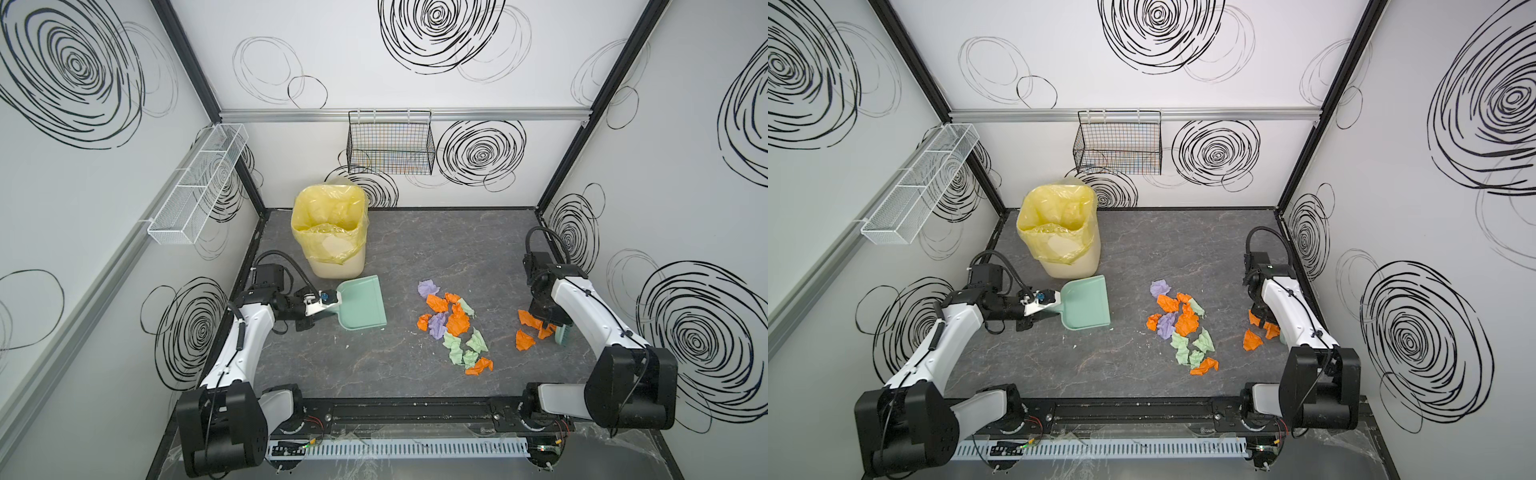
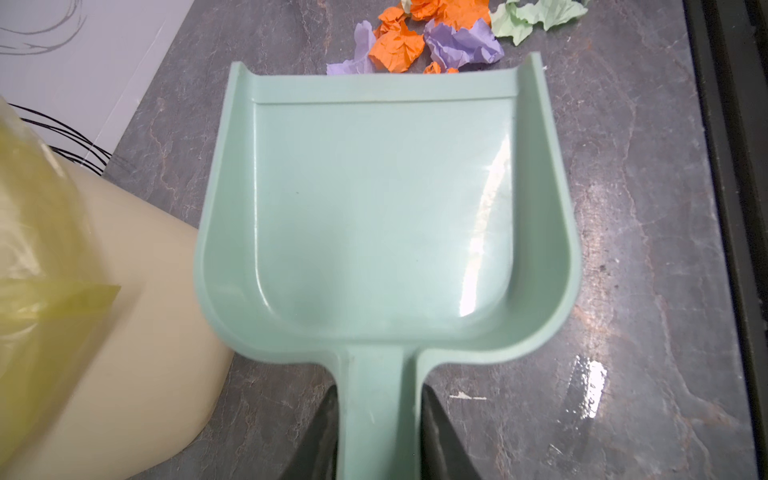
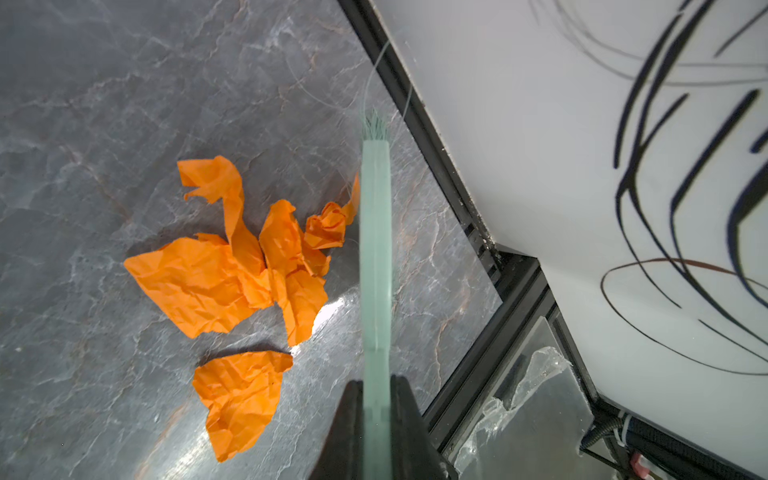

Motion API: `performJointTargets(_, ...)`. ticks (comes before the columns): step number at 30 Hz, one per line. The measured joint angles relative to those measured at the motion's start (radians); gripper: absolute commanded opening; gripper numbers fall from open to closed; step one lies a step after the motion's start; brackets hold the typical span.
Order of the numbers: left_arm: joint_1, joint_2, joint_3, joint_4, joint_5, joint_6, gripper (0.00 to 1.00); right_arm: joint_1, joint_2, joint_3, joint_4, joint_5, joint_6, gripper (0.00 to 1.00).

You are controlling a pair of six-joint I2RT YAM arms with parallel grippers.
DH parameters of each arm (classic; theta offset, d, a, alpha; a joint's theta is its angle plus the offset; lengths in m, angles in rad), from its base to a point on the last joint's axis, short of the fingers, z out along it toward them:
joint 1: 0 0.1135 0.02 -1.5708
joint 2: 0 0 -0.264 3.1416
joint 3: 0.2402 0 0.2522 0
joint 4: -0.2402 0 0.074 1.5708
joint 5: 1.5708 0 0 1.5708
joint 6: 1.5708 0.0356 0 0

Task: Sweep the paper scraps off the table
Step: 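Sweep the orange scraps with the brush toward the central pile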

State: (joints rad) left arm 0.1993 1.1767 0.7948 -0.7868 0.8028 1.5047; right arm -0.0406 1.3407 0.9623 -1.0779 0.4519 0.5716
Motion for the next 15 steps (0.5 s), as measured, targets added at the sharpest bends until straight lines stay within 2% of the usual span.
performJointTargets(6,0.018,0.013,0.0,-0.027,0.009,0.03,0.0,0.046,0.07,-0.002,0.015,-0.027,-0.031,0.0)
performJointTargets(15,0.04,0.014,0.0,-0.028,0.007,0.047,0.0,0.264,0.192,0.004,0.008,-0.03,-0.039,0.0)
